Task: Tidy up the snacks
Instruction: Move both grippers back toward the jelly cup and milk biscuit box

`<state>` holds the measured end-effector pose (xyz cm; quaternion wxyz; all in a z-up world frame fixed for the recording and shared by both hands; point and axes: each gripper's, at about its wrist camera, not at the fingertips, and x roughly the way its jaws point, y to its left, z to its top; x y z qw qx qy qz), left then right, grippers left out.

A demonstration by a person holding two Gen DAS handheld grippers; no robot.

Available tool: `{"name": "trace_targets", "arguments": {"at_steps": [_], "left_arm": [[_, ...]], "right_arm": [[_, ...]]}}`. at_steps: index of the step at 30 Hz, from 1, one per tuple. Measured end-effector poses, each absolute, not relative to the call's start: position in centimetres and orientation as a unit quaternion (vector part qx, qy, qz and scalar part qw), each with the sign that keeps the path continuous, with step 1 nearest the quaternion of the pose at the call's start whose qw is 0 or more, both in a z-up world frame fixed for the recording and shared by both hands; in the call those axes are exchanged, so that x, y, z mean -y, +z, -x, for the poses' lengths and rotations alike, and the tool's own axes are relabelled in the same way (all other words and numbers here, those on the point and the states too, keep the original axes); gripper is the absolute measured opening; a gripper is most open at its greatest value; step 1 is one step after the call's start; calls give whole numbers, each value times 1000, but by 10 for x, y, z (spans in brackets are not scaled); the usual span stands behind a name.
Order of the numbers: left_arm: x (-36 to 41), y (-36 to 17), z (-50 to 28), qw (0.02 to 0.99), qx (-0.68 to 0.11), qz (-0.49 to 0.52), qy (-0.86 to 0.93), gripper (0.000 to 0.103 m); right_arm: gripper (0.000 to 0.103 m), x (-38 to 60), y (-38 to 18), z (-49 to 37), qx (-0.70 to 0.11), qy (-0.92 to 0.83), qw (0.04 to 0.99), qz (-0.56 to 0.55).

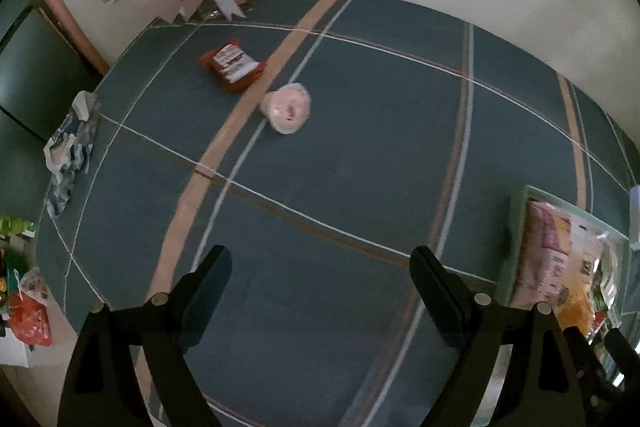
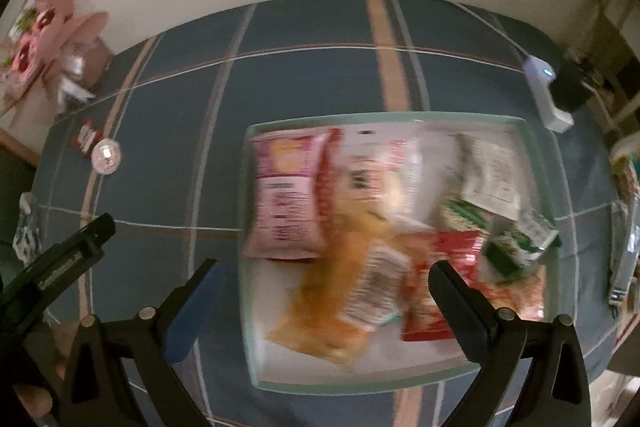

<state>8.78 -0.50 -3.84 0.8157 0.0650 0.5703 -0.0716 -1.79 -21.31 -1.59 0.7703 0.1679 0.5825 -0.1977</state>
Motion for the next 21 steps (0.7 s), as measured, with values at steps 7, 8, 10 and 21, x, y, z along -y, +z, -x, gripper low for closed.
{"name": "trace_targets", "arguments": {"at_steps": [7, 8, 10, 21], "left_arm": [[-30, -46, -108, 814, -577, -47, -51, 91], [-36, -48, -112, 813, -579, -43, -48, 91], [-44, -50, -116, 811, -582, -37, -41, 91], [-75, -66, -143, 820, -571, -21, -36, 91]], "right_arm": [[103, 181, -26, -7, -584, -173, 774, -170], [103, 176, -28, -11, -585, -170, 775, -170], [103, 168, -29, -15, -586, -163, 775, -171], [103, 128, -58, -45, -592, -126, 776, -179]]}}
